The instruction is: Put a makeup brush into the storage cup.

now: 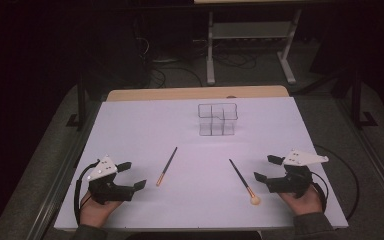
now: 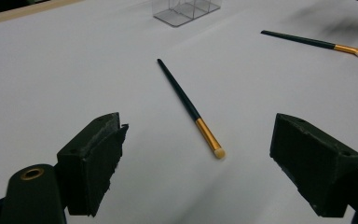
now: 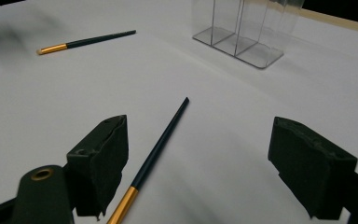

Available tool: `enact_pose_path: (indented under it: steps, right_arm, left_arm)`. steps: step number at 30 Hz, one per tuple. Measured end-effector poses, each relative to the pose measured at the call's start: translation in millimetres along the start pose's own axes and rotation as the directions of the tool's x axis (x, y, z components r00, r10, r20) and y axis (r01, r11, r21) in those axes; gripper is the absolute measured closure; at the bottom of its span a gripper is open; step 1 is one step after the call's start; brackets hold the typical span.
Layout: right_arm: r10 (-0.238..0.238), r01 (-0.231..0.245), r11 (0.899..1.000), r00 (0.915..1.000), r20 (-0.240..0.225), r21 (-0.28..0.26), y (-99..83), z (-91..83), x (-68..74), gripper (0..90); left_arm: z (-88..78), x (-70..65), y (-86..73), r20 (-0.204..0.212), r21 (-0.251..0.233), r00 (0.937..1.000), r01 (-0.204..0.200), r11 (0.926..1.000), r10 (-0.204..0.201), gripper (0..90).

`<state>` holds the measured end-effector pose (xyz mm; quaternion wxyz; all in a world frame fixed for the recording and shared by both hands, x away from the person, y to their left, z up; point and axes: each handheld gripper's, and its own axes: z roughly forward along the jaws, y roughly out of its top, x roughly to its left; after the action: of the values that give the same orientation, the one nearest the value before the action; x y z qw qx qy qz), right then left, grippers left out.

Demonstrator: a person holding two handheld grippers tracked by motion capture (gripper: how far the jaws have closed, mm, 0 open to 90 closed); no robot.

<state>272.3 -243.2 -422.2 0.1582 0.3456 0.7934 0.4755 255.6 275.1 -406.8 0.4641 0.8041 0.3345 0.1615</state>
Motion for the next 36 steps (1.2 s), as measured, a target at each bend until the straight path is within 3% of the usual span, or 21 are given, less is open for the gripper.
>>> enact_pose_path:
  steps: [7,14,19,25,36]
  right_arm:
    - [-0.002,0.002,1.0,1.0,0.008,0.011,-1.8,-1.8,-3.2,19.0]
    - [-0.009,0.009,1.0,0.9996,0.025,0.019,-2.5,-4.6,-7.0,18.8]
    - [-0.005,0.004,1.0,0.9992,0.041,0.024,-3.2,-6.5,-9.6,18.6]
    - [-0.006,0.005,1.0,0.9993,0.038,0.015,-3.6,-8.0,-10.8,18.5]
    - [-0.006,0.006,1.0,0.9996,0.029,0.016,-1.9,-7.1,-7.3,18.7]
  left_arm:
    - [1.4,-0.9,1.6,-0.001,0.009,0.9999,-0.012,0.9999,0.012,16.5]
    - [-1.4,-4.0,4.6,0.008,-0.002,0.9999,0.013,0.9999,-0.013,16.9]
    - [-3.2,-7.2,8.4,0.012,0.006,0.9999,-0.001,1.0,0.001,16.9]
    - [-1.9,-7.0,10.1,0.029,0.034,0.9994,0.016,0.9993,-0.017,16.9]
    - [2.4,-7.5,17.8,0.039,0.08,0.9992,0.001,0.9968,-0.004,18.1]
